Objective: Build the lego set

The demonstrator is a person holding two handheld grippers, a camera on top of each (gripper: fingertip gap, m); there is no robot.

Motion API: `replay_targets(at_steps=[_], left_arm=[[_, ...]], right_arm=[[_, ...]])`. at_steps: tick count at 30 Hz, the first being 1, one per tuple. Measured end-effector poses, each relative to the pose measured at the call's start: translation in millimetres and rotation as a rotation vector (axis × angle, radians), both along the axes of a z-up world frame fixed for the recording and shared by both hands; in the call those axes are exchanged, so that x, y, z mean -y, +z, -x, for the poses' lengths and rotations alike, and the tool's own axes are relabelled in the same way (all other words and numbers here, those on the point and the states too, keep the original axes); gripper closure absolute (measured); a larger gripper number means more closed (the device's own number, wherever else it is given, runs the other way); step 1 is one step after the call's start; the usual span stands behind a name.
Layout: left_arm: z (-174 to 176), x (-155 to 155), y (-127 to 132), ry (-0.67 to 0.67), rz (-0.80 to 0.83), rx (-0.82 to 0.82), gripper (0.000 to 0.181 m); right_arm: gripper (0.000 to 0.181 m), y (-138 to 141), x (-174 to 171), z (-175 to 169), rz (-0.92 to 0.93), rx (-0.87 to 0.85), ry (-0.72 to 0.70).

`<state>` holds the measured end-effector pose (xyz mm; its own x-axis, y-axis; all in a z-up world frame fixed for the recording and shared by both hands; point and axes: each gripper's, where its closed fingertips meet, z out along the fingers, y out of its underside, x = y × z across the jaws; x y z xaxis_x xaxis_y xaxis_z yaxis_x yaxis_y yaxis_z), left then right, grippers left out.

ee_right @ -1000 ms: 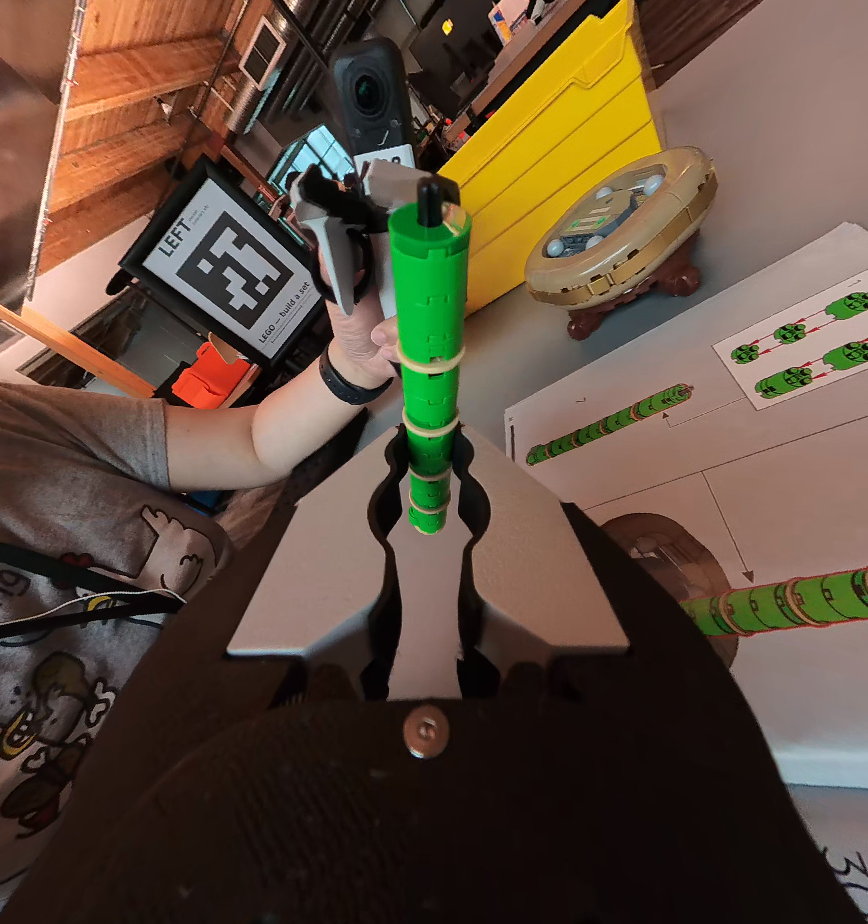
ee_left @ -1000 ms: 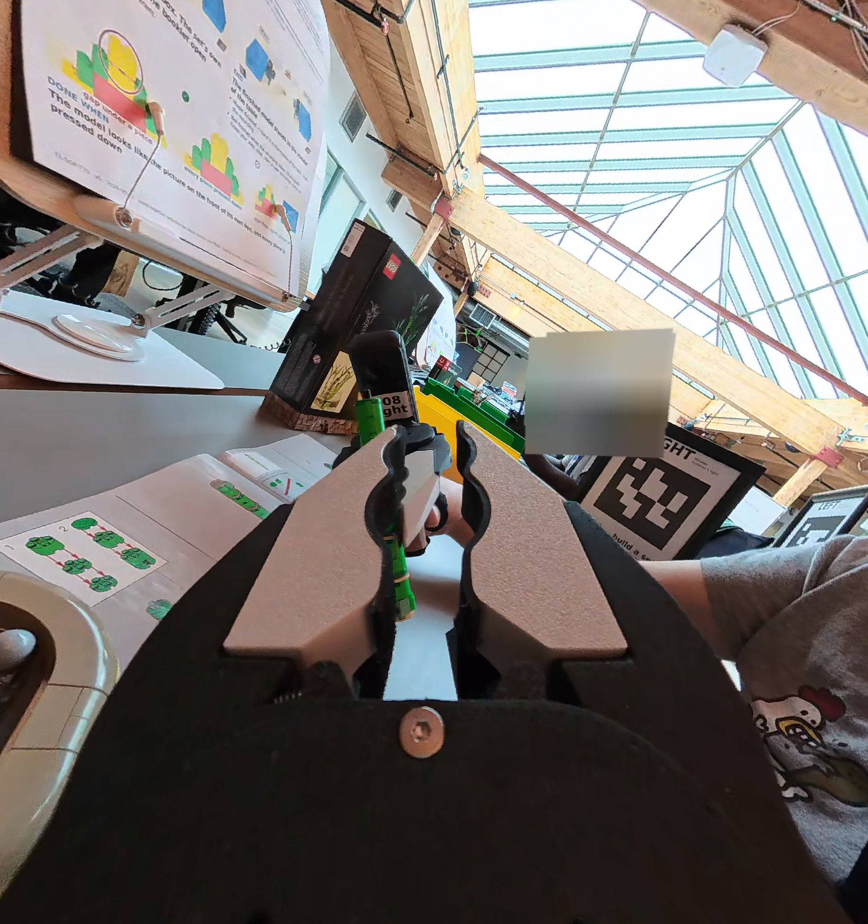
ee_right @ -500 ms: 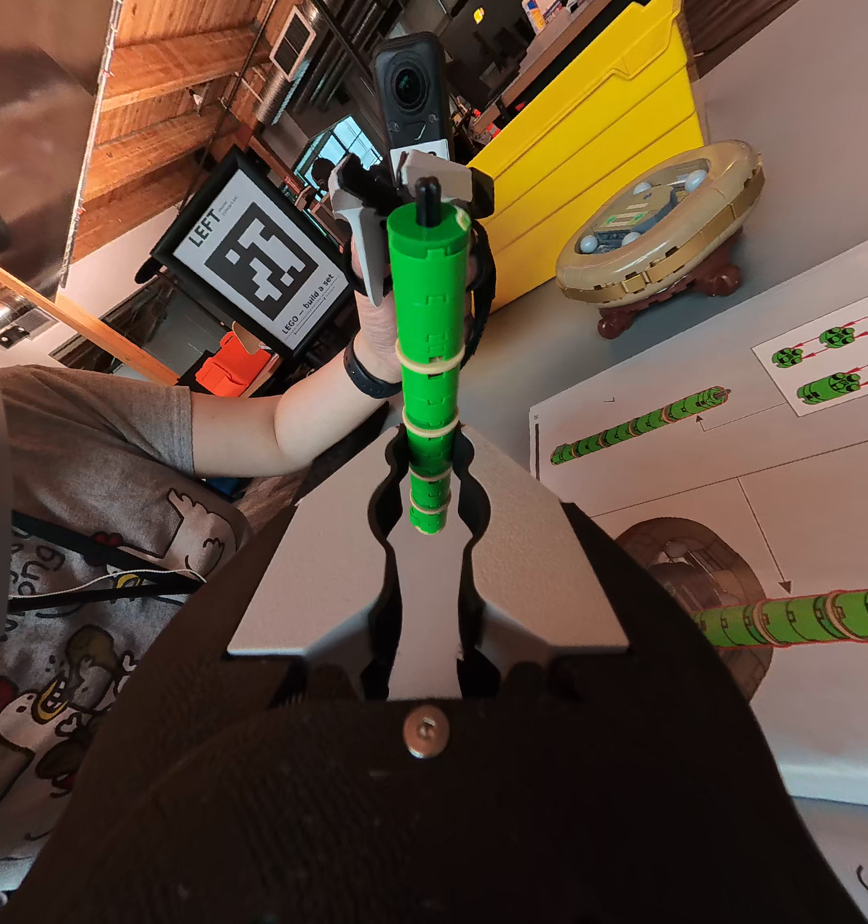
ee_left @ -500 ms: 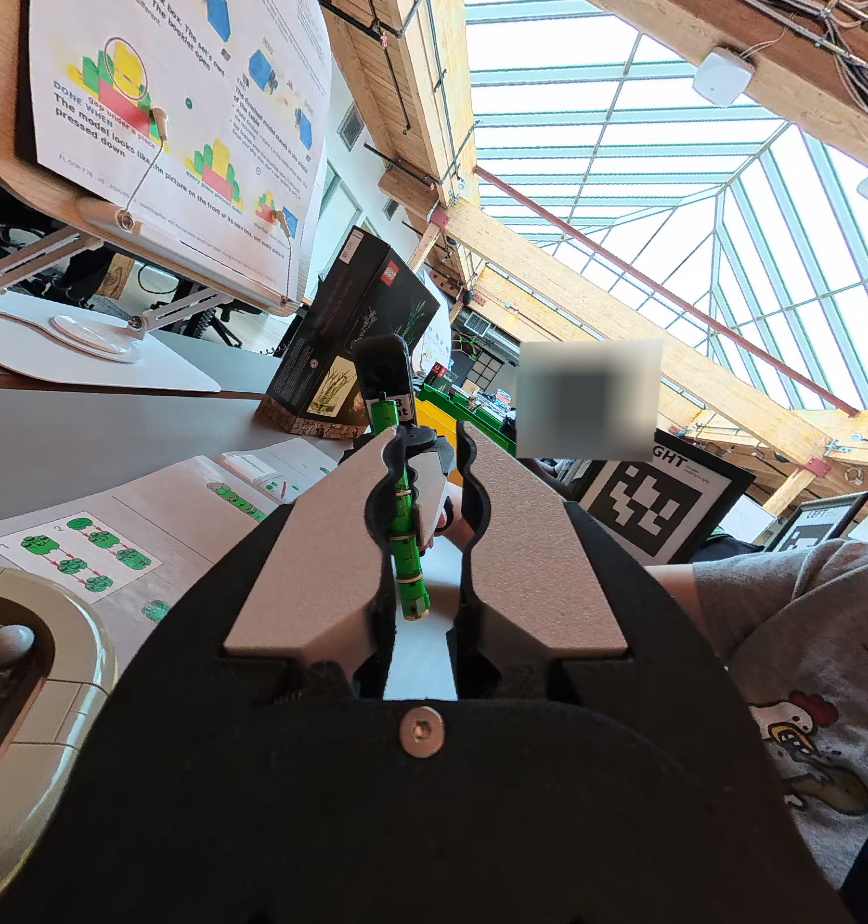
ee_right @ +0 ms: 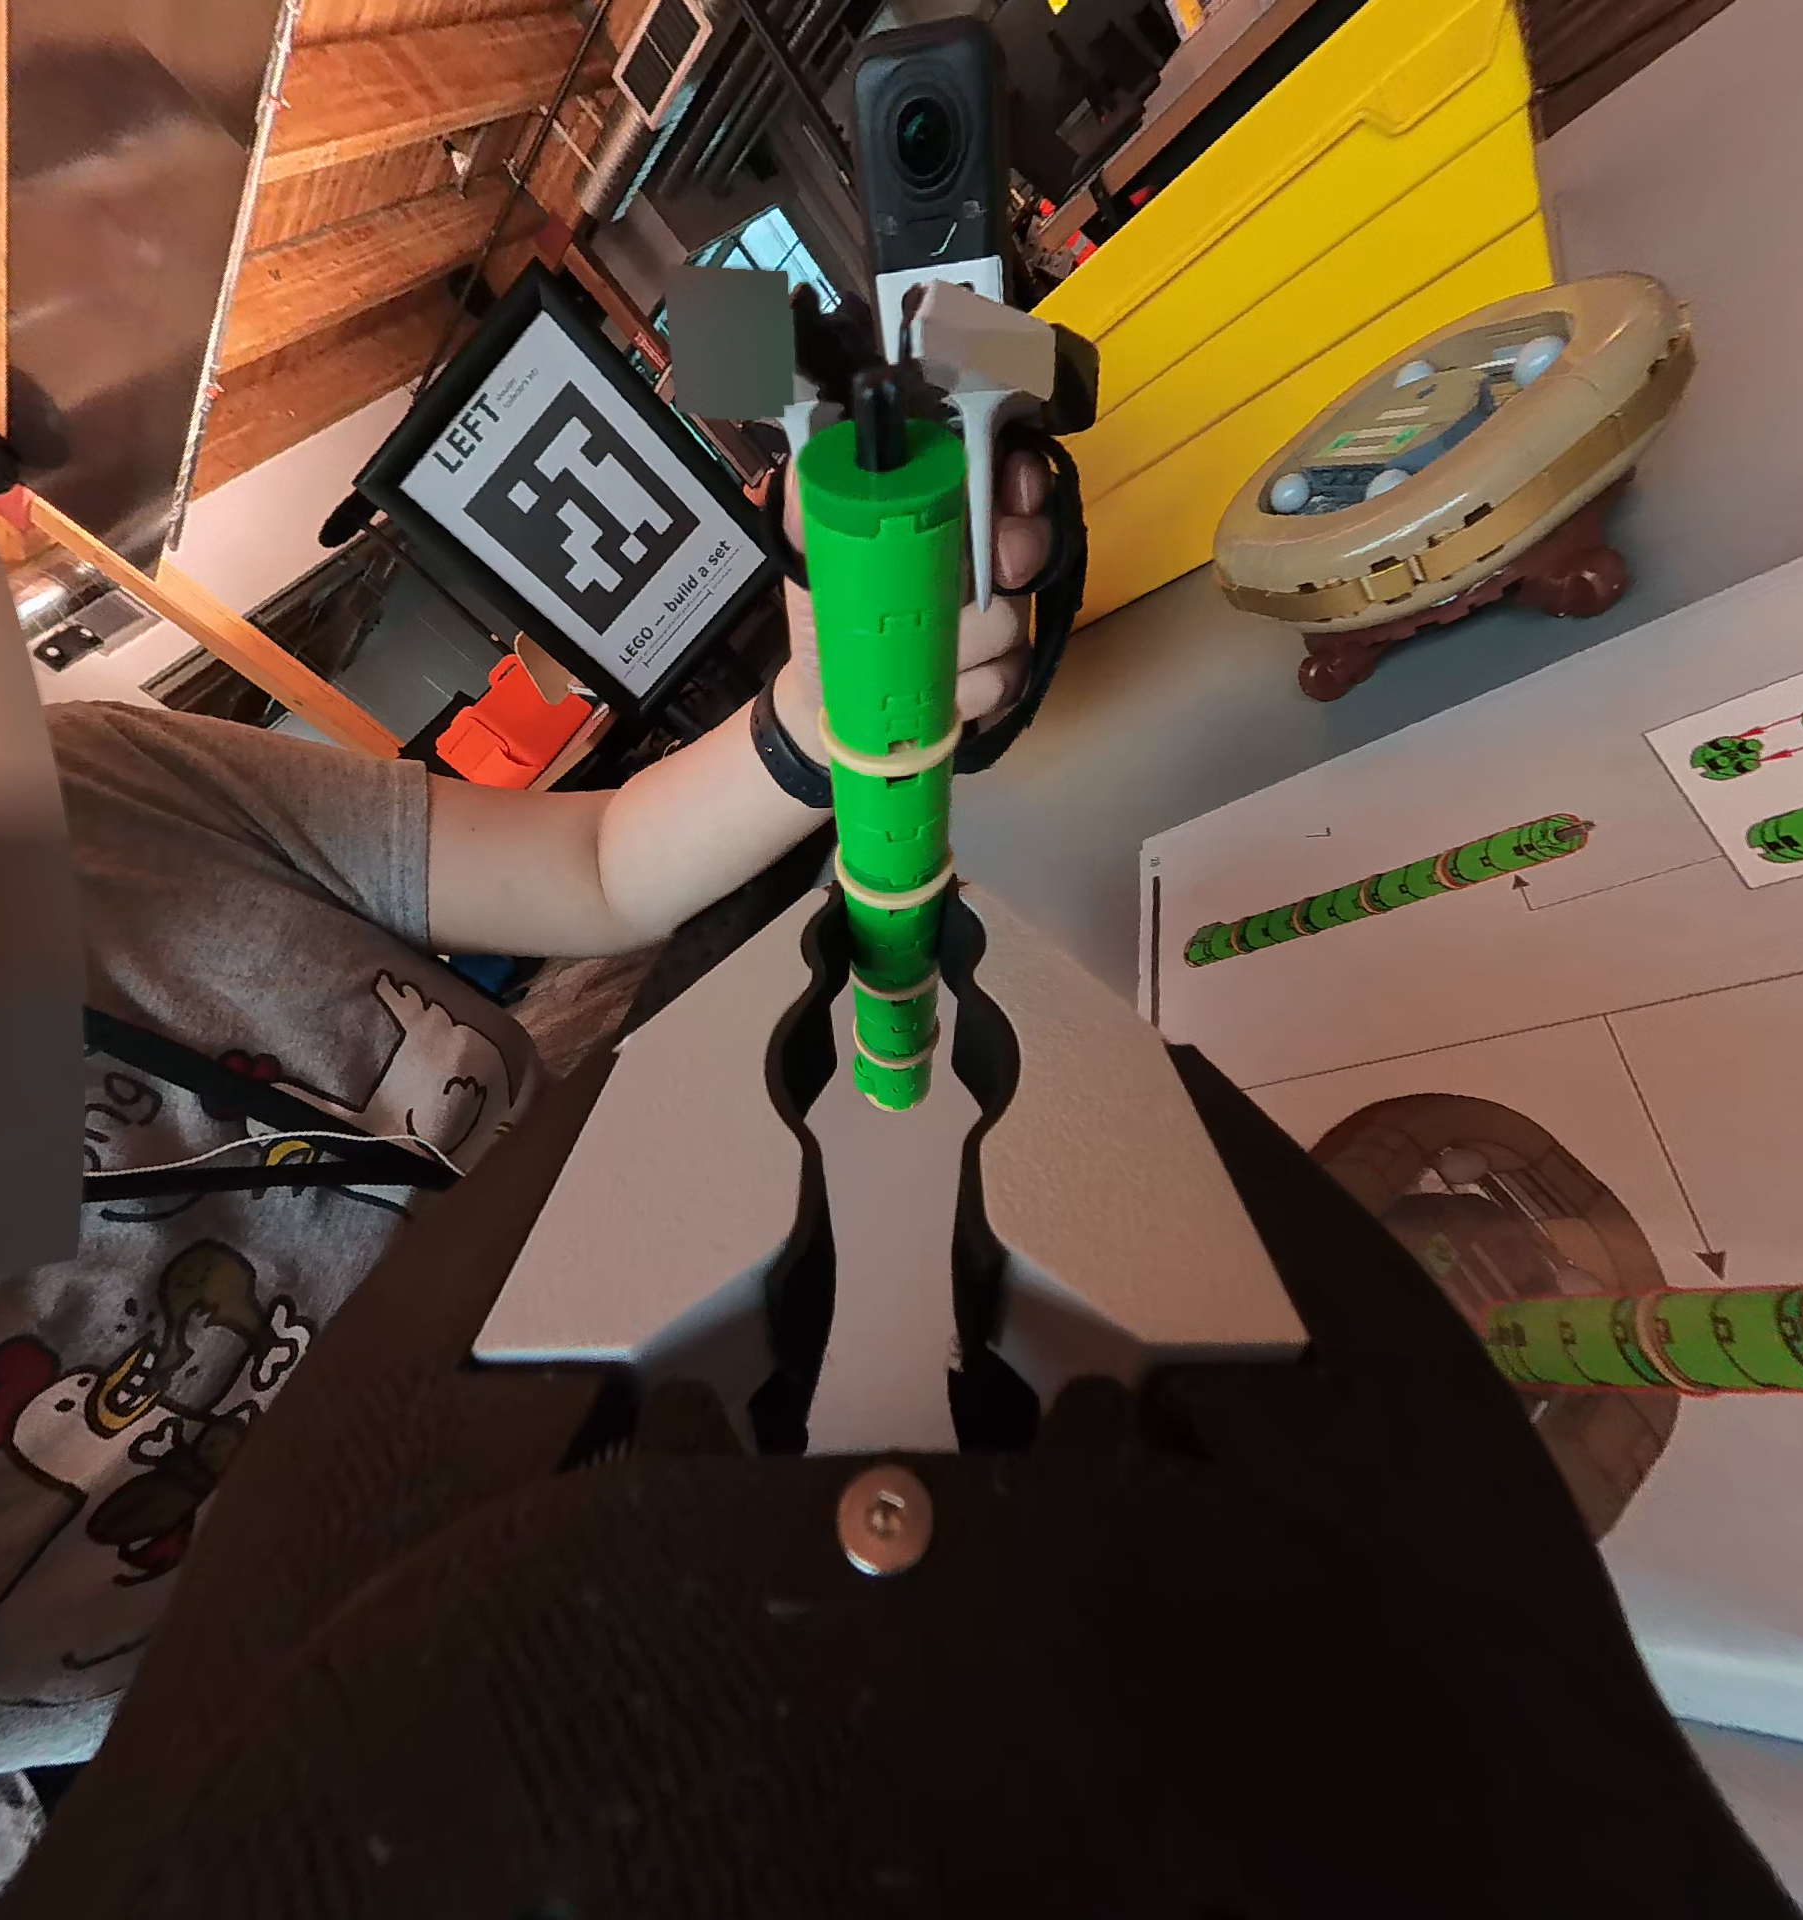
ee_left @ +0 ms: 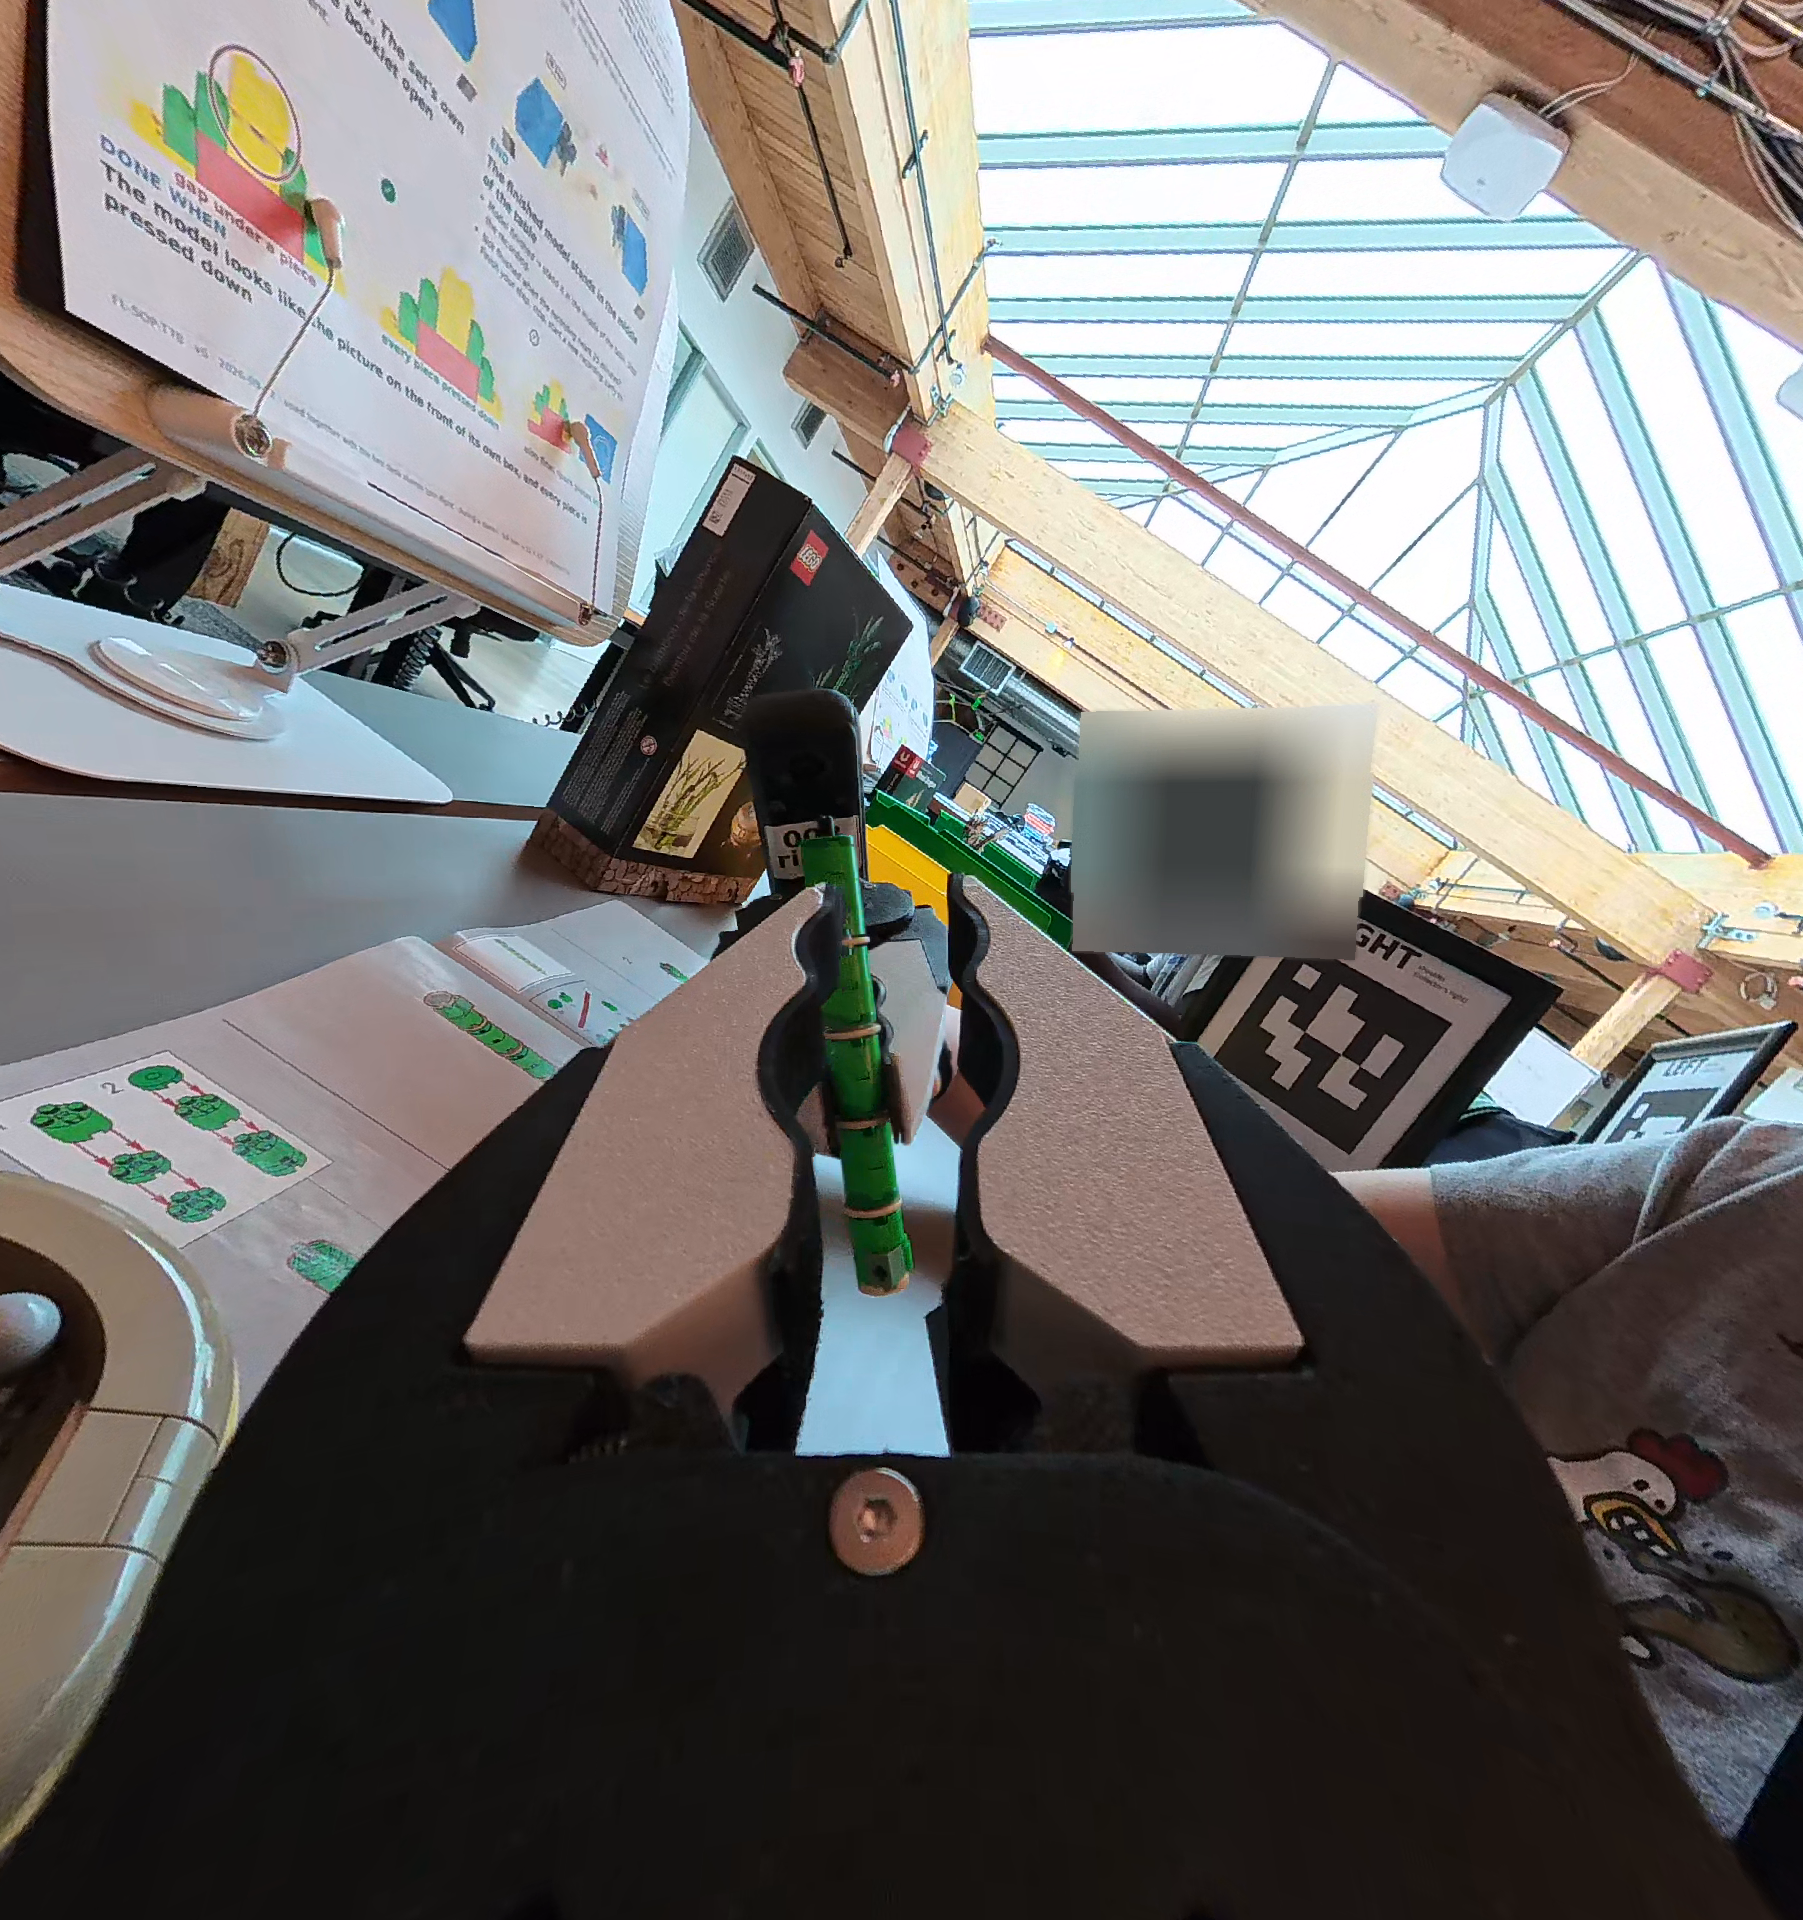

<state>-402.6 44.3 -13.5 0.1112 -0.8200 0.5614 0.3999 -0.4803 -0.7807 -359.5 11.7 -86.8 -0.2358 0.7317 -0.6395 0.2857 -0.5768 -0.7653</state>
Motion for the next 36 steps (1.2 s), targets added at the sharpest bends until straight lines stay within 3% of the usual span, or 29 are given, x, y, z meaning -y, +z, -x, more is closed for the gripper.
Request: replay_targets(at_steps=[36], left_arm=[[-2,2,-3,-0.015,0.01,-0.009,0.164]], right_arm=[[0.166,-10,17,1,-0.04,0.031,0.084]])
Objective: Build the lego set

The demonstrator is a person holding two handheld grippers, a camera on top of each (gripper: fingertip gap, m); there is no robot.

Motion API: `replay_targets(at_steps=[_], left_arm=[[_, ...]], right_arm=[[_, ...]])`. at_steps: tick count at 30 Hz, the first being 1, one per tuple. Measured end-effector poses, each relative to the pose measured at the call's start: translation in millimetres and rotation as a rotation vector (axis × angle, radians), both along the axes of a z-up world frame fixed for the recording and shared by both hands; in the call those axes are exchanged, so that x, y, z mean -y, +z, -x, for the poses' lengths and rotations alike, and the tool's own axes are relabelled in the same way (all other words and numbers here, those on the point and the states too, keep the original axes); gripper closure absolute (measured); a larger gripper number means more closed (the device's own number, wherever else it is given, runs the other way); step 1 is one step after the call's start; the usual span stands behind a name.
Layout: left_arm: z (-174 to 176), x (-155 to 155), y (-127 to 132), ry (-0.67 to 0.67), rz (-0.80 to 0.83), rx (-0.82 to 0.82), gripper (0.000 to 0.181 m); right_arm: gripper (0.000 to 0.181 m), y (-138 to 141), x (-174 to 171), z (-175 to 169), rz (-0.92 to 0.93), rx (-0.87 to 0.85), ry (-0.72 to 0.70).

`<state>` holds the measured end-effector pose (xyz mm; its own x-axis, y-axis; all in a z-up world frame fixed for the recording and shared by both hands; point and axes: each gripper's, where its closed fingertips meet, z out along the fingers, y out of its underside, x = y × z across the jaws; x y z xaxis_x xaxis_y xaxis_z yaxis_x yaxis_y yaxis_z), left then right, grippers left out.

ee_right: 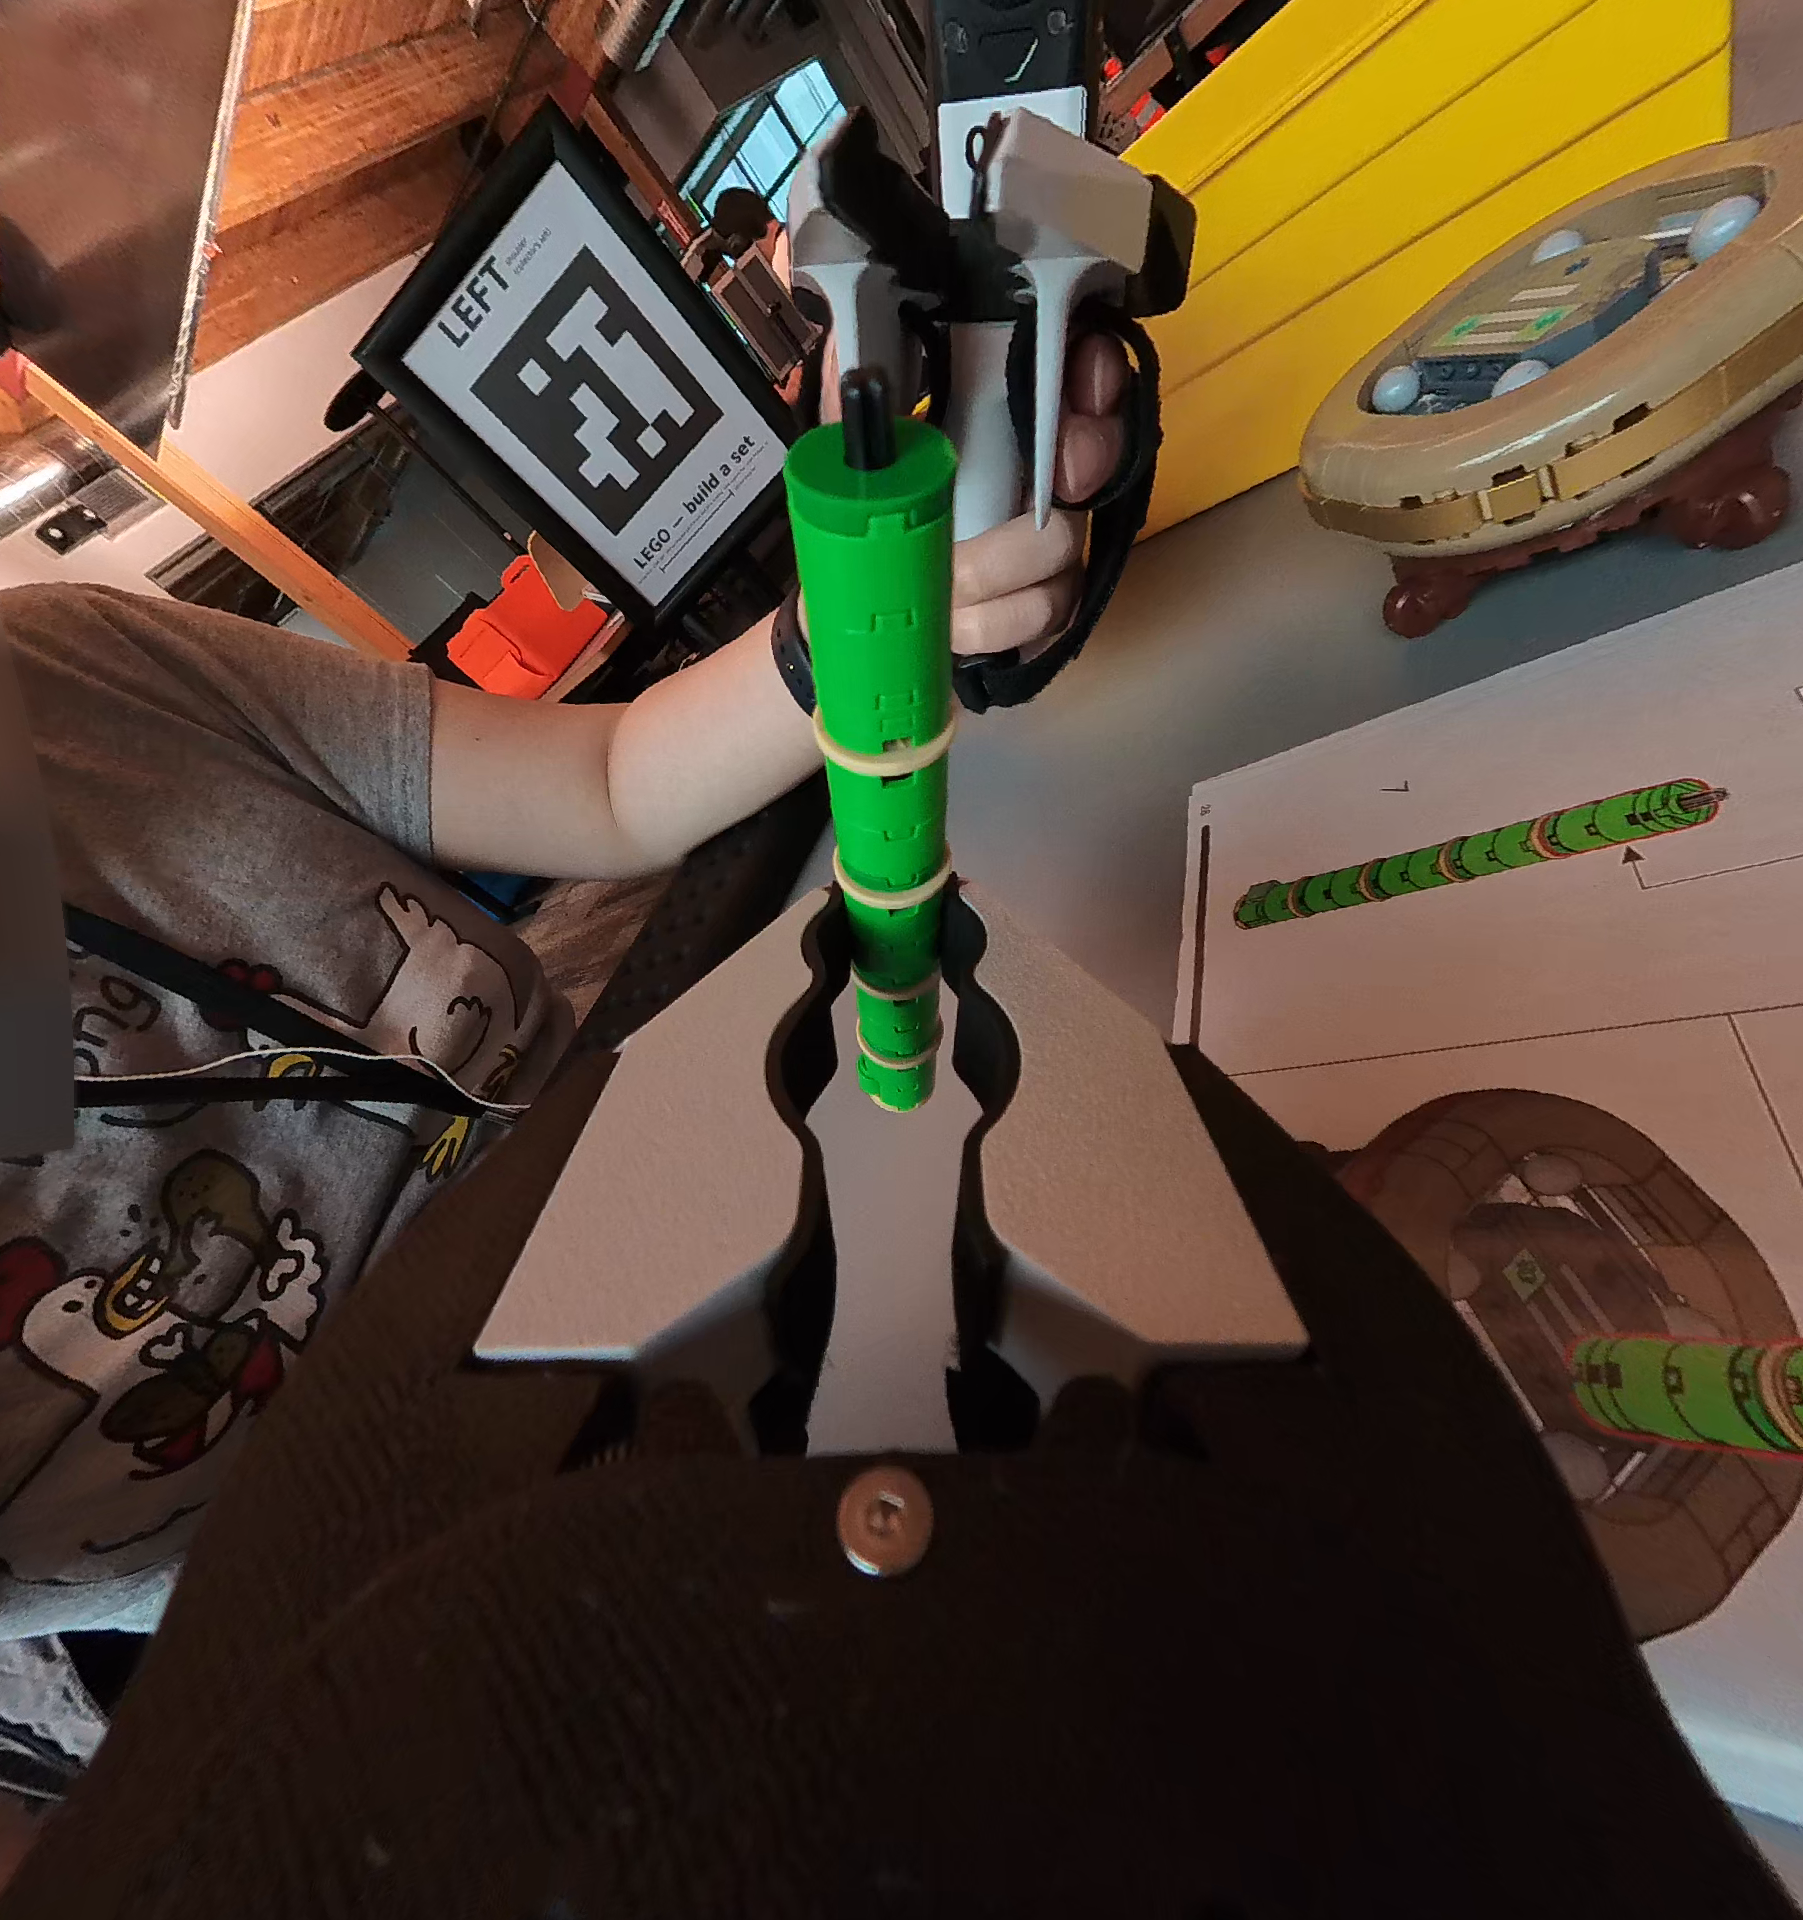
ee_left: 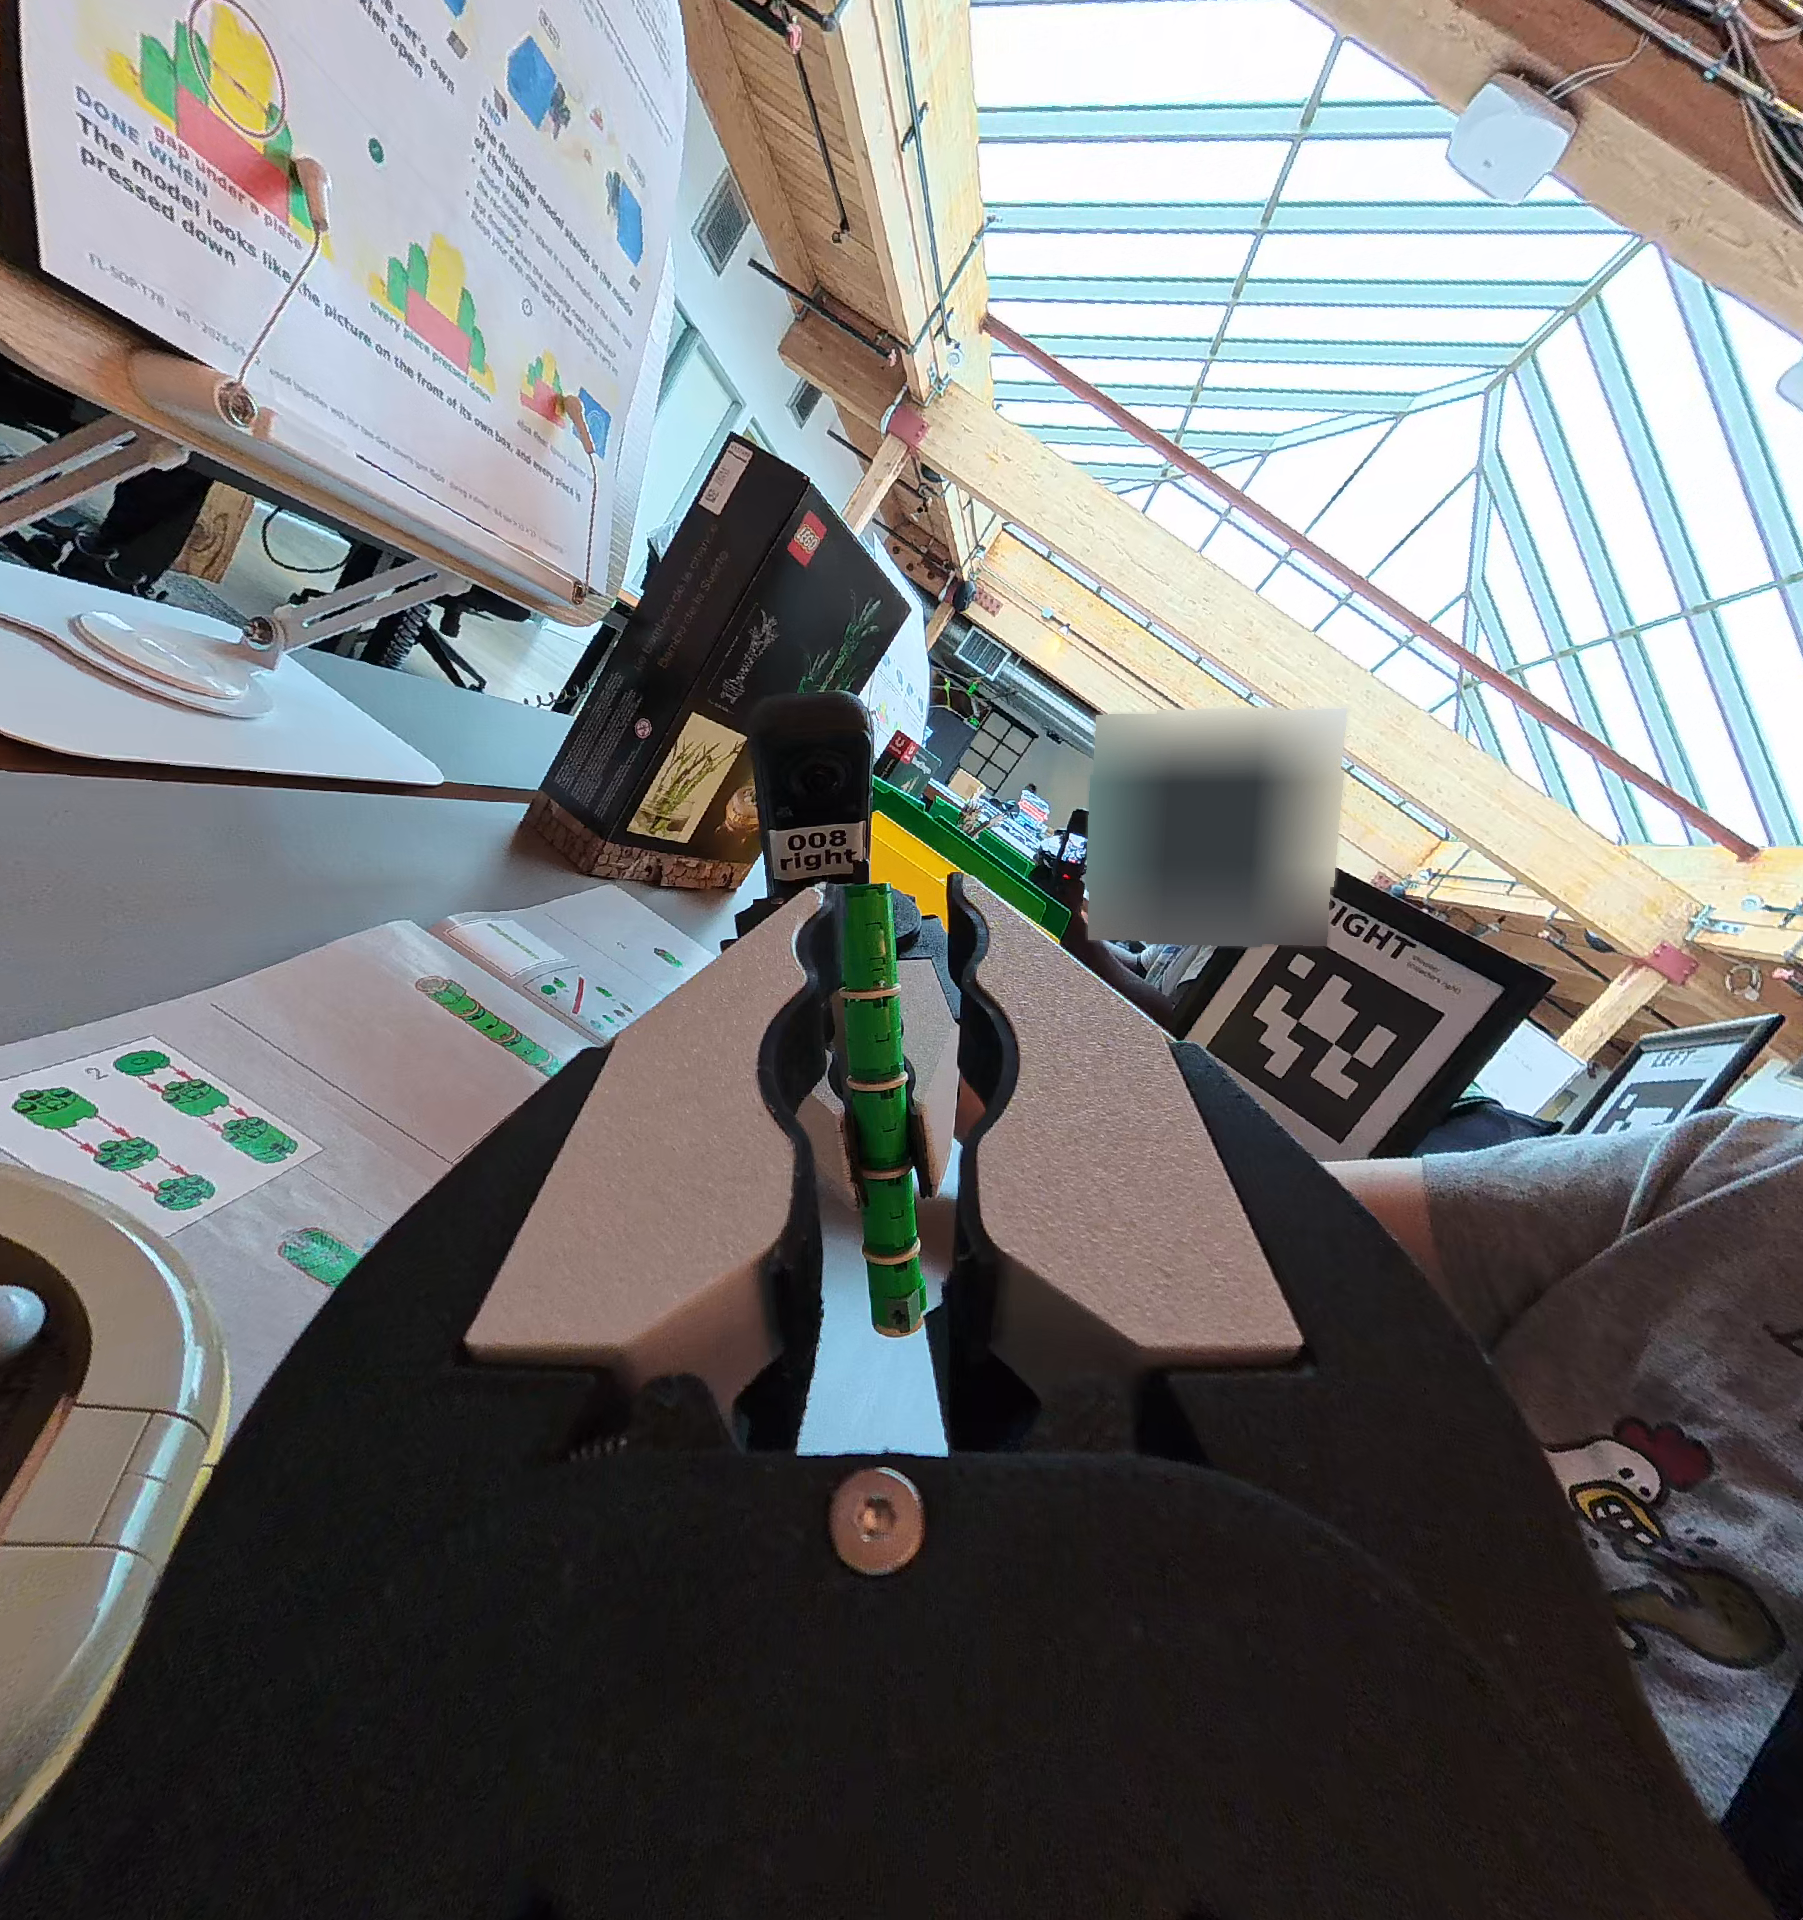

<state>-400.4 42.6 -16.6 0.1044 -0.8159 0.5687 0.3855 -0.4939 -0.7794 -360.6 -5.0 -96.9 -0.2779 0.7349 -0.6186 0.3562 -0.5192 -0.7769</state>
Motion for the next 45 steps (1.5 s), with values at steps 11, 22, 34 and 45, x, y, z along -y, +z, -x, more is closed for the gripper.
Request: replay_targets(at_steps=[11,22,34,45], left_arm=[[-4,2,-2,-0.02,0.005,-0.01,0.163],[-19,10,-11,-0.086,0.013,-0.054,0.155],[-51,31,-30,-0.234,0.035,-0.148,0.146],[1,-9,-6,0.049,0.042,-0.014,0.158]], right_arm=[[0.166,1,6,1,-0.023,-0.01,0.026],[0.166,6,8,1,-0.045,-0.032,0.032],[0.166,10,17,4,-0.052,-0.039,0.064],[0.166,14,10,-2,-0.045,-0.057,0.04]])
